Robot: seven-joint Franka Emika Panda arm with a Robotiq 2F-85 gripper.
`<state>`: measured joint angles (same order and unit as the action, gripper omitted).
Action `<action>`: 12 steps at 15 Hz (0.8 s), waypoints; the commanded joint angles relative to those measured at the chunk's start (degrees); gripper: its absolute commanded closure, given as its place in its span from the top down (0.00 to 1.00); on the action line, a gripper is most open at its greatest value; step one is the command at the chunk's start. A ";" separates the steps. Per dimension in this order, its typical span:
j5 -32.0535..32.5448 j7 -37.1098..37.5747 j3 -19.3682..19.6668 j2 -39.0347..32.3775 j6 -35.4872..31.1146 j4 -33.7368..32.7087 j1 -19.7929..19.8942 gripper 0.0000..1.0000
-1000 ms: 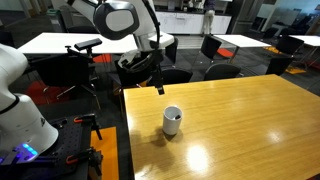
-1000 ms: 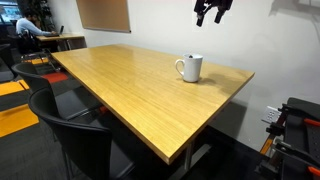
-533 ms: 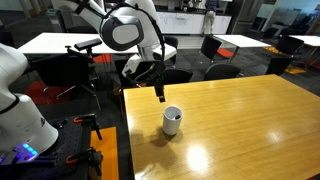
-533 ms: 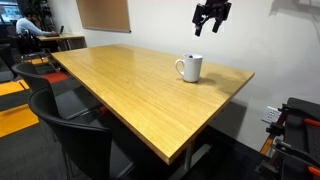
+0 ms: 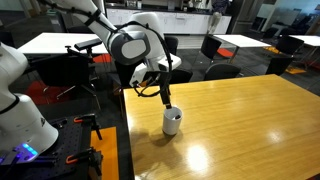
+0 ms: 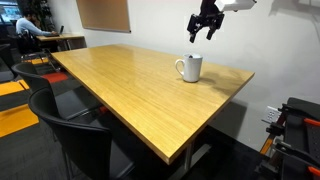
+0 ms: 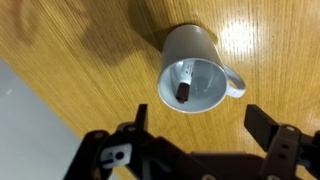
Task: Remove the marker from the mug and put it on the table
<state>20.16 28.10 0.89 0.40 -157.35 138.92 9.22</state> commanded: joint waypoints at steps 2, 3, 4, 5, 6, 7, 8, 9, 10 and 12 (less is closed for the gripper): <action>4.28 5.29 2.38 -3.43 -1.40 -2.33 -1.95 0.90; 4.70 5.84 2.75 -3.98 -1.44 -2.66 -2.28 0.89; 4.93 6.00 3.14 -4.46 -1.69 -2.93 -2.67 0.88; 5.57 6.50 3.56 -4.91 -1.96 -3.22 -3.08 0.89; 5.67 6.39 3.96 -5.52 -2.40 -3.55 -3.48 0.89; 5.42 6.03 4.29 -6.05 -2.85 -3.86 -3.80 0.89; 5.19 5.87 4.69 -6.75 -3.59 -4.20 -4.18 0.86; 4.70 5.53 5.02 -7.40 -4.09 -4.52 -4.59 0.83; 3.95 4.90 5.32 -8.11 -4.58 -4.80 -4.98 0.81; 3.49 4.56 6.01 -9.32 -5.13 -5.27 -5.78 0.76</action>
<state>24.02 32.13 5.02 -6.52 -160.65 135.26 5.39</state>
